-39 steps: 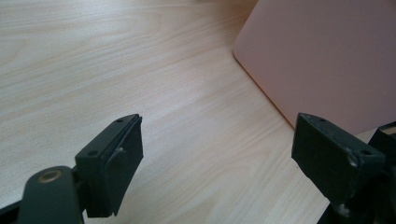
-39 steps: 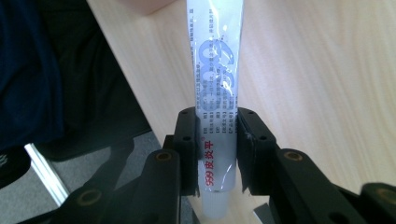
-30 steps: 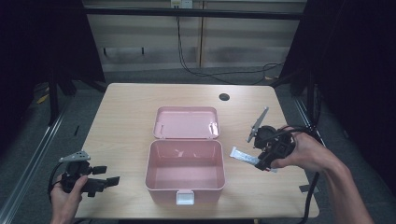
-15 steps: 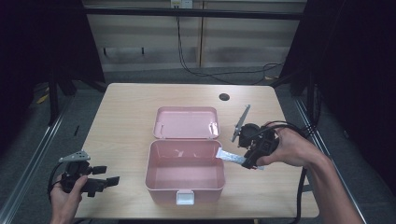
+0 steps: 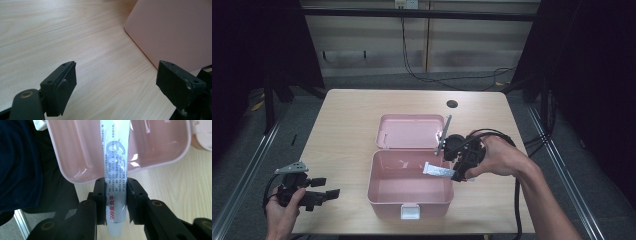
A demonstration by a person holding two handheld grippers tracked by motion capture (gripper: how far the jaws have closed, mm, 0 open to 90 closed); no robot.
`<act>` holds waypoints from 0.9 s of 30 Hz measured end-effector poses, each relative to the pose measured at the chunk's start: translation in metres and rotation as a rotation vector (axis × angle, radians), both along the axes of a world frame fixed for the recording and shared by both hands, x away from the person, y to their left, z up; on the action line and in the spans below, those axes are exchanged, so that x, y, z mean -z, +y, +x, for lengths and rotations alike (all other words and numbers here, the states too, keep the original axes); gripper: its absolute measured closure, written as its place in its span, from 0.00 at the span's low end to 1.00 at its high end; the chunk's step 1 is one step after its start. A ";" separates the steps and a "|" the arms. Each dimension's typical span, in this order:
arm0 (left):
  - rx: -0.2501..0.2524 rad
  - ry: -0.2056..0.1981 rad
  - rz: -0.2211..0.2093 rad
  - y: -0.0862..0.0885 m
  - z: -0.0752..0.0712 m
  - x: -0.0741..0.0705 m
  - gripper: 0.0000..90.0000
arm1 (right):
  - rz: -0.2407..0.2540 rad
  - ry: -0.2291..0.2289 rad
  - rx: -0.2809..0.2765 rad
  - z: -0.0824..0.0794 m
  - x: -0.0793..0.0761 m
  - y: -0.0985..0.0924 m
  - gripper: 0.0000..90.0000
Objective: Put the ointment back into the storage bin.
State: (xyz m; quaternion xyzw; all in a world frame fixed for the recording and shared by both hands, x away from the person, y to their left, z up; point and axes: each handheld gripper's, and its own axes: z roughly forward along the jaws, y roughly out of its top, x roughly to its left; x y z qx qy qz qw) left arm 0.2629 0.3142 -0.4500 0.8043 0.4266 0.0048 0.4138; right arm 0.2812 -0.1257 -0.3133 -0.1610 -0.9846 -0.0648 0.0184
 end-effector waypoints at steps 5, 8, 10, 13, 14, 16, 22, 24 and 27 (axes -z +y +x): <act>-0.001 0.003 0.002 0.000 0.000 0.000 0.18 | 0.003 0.003 -0.017 0.000 0.003 0.009 0.80; -0.001 0.002 0.002 0.000 0.000 0.000 0.18 | 0.005 -0.003 -0.013 0.003 0.007 0.015 0.80; -0.001 0.003 0.001 0.000 0.000 0.000 0.18 | 0.005 -0.006 -0.013 0.003 0.009 0.021 0.80; 0.000 0.002 0.001 0.000 0.000 0.000 0.18 | 0.008 0.002 -0.032 0.003 0.013 0.030 0.80; 0.002 0.001 0.004 0.000 0.000 0.000 0.18 | -0.006 0.006 -0.044 0.003 0.014 0.035 0.80; 0.000 0.002 0.000 0.000 0.000 0.000 0.18 | 0.005 0.007 -0.051 0.004 0.015 0.037 0.80; 0.002 -0.002 0.003 0.000 0.000 0.000 0.18 | 0.000 0.030 -0.073 0.004 0.022 0.051 0.79; -0.001 -0.001 0.002 0.000 0.000 0.000 0.18 | -0.002 0.043 -0.082 0.005 0.024 0.054 0.80; 0.001 -0.002 0.004 0.000 0.000 0.000 0.18 | 0.010 0.045 -0.088 0.006 0.025 0.058 0.79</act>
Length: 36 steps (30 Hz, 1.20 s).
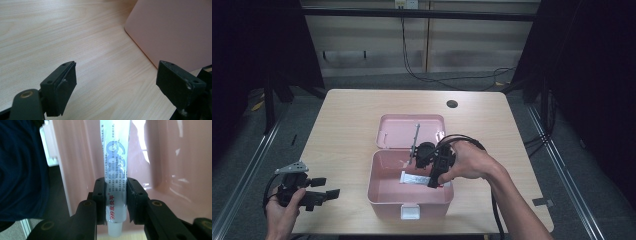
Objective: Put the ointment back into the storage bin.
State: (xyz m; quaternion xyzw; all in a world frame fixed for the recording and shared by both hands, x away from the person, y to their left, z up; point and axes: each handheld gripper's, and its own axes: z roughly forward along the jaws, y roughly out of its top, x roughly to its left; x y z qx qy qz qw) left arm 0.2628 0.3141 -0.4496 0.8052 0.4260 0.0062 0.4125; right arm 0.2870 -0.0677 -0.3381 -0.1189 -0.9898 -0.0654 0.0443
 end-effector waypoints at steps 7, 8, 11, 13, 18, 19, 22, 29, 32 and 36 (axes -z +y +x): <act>0.000 0.001 -0.001 0.000 0.000 0.000 0.18 | -0.006 0.016 -0.030 -0.001 0.009 0.015 0.80; 0.002 0.001 -0.002 0.000 0.000 0.000 0.18 | -0.001 0.017 -0.039 -0.001 0.011 0.017 0.80; 0.000 -0.001 -0.002 0.000 0.000 0.000 0.18 | -0.011 0.027 -0.047 -0.001 0.016 0.023 0.80; 0.001 0.001 -0.005 0.000 0.000 0.000 0.18 | -0.010 0.032 -0.062 -0.001 0.023 0.027 0.80; 0.002 0.000 -0.001 0.000 0.000 0.000 0.18 | -0.018 0.052 -0.083 0.000 0.032 0.035 0.80; 0.002 0.000 0.000 0.000 0.000 0.000 0.18 | -0.030 0.060 -0.088 0.000 0.035 0.038 0.80; 0.000 0.000 -0.003 0.000 0.000 0.000 0.18 | -0.024 0.066 -0.105 -0.001 0.039 0.041 0.80; 0.000 0.001 -0.003 0.000 0.000 0.000 0.18 | -0.042 0.081 -0.124 0.001 0.050 0.052 0.80; 0.000 0.001 -0.002 0.000 0.000 0.000 0.18 | -0.030 0.091 -0.124 0.001 0.054 0.052 0.80; 0.002 0.000 0.001 0.000 0.000 0.000 0.18 | -0.049 0.097 -0.132 0.003 0.058 0.055 0.80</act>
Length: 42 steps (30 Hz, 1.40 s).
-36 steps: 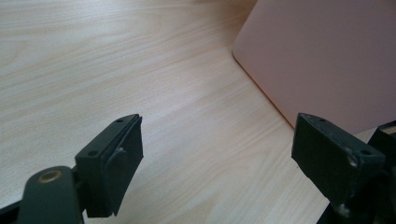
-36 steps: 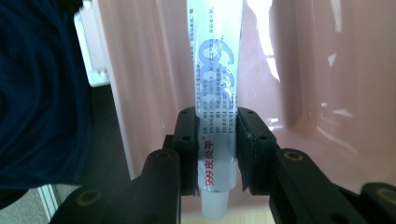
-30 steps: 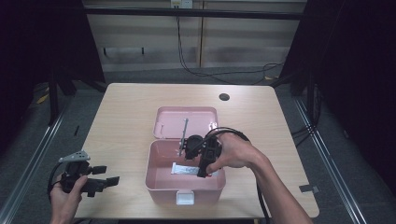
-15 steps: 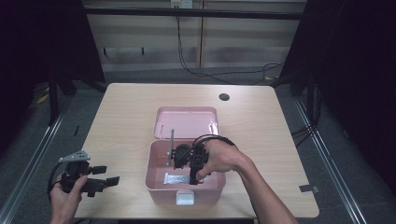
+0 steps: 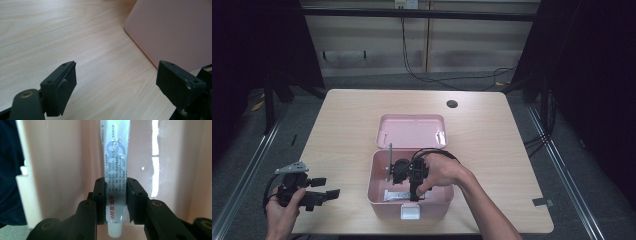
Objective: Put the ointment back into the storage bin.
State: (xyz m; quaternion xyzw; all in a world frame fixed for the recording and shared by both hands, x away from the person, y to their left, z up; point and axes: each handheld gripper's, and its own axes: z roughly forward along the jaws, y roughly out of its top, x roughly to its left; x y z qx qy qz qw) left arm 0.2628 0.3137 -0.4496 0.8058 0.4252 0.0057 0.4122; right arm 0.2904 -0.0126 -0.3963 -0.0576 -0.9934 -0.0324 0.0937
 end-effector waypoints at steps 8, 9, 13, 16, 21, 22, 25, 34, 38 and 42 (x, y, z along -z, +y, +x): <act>-0.001 0.003 -0.002 0.000 0.000 0.000 0.18 | -0.012 0.024 -0.018 -0.003 0.015 0.006 0.80; 0.000 0.000 0.000 0.000 0.000 0.000 0.18 | -0.013 0.029 -0.019 -0.003 0.017 0.006 0.80; -0.001 0.002 -0.002 0.000 0.000 0.000 0.18 | -0.009 0.041 -0.019 -0.003 0.023 0.007 0.80; 0.001 -0.001 0.000 0.000 0.000 0.000 0.18 | -0.018 0.045 -0.028 -0.002 0.026 0.010 0.80; -0.001 0.002 -0.003 0.000 0.000 0.000 0.18 | -0.022 0.043 -0.039 -0.003 0.032 0.013 0.80; 0.001 0.001 -0.001 0.000 0.000 0.000 0.18 | -0.025 0.042 -0.033 -0.002 0.033 0.014 0.80; 0.001 0.001 -0.001 0.000 0.000 0.000 0.18 | -0.031 0.051 -0.036 -0.001 0.037 0.014 0.79; -0.001 0.002 -0.002 -0.001 0.000 0.000 0.18 | -0.054 0.063 -0.042 -0.002 0.041 0.013 0.79; 0.001 0.001 -0.003 -0.001 0.000 0.000 0.18 | -0.053 0.068 -0.044 -0.001 0.043 0.011 0.79; 0.001 0.001 -0.003 -0.001 0.000 0.000 0.18 | -0.049 0.062 -0.040 -0.001 0.044 0.011 0.79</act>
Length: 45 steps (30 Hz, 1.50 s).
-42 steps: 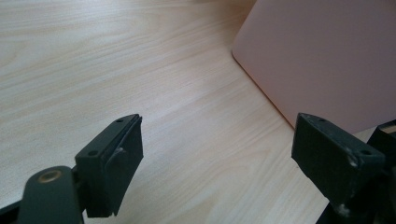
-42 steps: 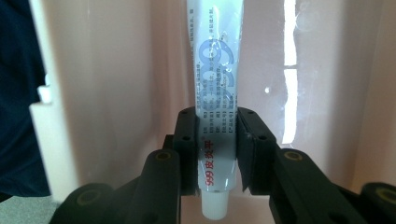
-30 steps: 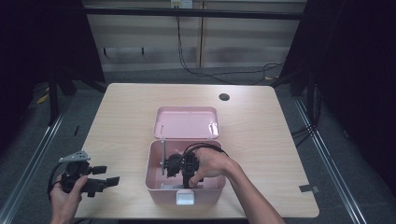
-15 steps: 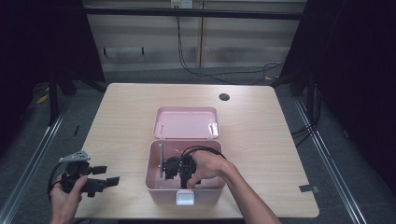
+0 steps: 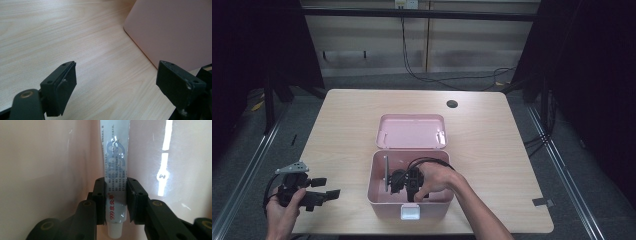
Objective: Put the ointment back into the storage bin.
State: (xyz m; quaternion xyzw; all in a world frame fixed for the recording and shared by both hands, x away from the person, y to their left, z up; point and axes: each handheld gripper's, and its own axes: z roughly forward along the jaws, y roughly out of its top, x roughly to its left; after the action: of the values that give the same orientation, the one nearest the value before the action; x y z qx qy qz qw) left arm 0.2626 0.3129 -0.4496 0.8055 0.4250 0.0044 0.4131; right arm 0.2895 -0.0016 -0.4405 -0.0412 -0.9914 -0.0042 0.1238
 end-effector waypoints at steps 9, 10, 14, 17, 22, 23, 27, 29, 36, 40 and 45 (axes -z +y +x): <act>-0.001 0.000 -0.002 0.000 0.000 0.000 0.18 | 0.025 0.018 0.018 0.001 0.000 -0.002 0.75; -0.001 0.000 -0.002 0.000 0.000 0.000 0.18 | 0.025 0.018 0.018 0.001 0.000 -0.002 0.75; 0.002 0.000 0.001 0.000 0.000 0.000 0.18 | 0.008 0.022 0.022 0.002 -0.002 -0.002 0.73; 0.002 -0.001 0.001 0.001 0.000 0.000 0.18 | 0.013 0.025 0.038 0.003 -0.003 -0.003 0.70; 0.002 0.001 -0.002 0.000 0.000 0.000 0.18 | 0.007 0.013 0.093 0.006 -0.005 -0.006 0.63; 0.004 0.003 -0.003 -0.001 0.000 0.000 0.18 | 0.009 0.010 0.094 0.007 -0.008 -0.008 0.61; 0.004 0.002 -0.003 -0.001 0.000 0.000 0.18 | 0.023 0.007 0.109 0.007 -0.012 -0.012 0.60; 0.003 0.001 -0.004 0.000 0.000 0.000 0.18 | 0.026 0.003 0.119 0.007 -0.014 -0.014 0.59; 0.002 0.001 -0.002 0.000 0.000 0.000 0.18 | 0.025 0.010 0.142 0.008 -0.024 -0.021 0.55; 0.005 0.000 0.000 0.000 0.000 0.000 0.18 | 0.029 -0.011 0.146 0.008 -0.034 -0.025 0.56; 0.002 0.001 -0.003 0.000 0.000 0.000 0.18 | 0.036 -0.020 0.150 0.007 -0.039 -0.030 0.56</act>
State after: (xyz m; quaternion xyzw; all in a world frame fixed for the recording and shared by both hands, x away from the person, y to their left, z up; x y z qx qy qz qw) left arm 0.2623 0.3125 -0.4496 0.8053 0.4243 0.0026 0.4141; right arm 0.2967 -0.0315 -0.4018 -0.1133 -0.9865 -0.0319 0.1142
